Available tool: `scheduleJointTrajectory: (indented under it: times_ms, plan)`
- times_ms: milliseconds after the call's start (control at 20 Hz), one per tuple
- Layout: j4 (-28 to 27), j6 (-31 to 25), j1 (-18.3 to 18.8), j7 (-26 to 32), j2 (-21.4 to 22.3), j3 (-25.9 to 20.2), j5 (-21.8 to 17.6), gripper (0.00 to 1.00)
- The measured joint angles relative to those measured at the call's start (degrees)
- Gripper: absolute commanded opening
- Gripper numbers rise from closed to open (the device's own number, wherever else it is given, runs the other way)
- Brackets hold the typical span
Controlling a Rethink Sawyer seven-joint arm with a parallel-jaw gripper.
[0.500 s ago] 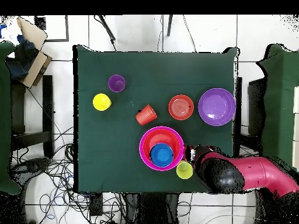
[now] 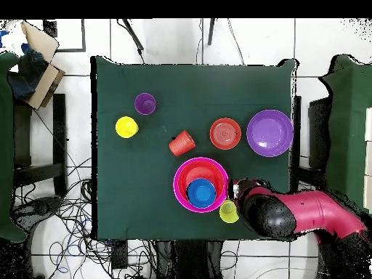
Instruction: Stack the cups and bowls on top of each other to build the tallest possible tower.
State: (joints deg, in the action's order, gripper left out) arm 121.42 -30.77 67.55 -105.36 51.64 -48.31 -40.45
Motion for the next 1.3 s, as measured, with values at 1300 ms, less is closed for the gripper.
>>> scheduleJointTrajectory:
  times_ms: [1300]
  plan:
    - [-36.48,-16.63,-8.15,11.97,-21.2,-0.14,-0.55,1.0]
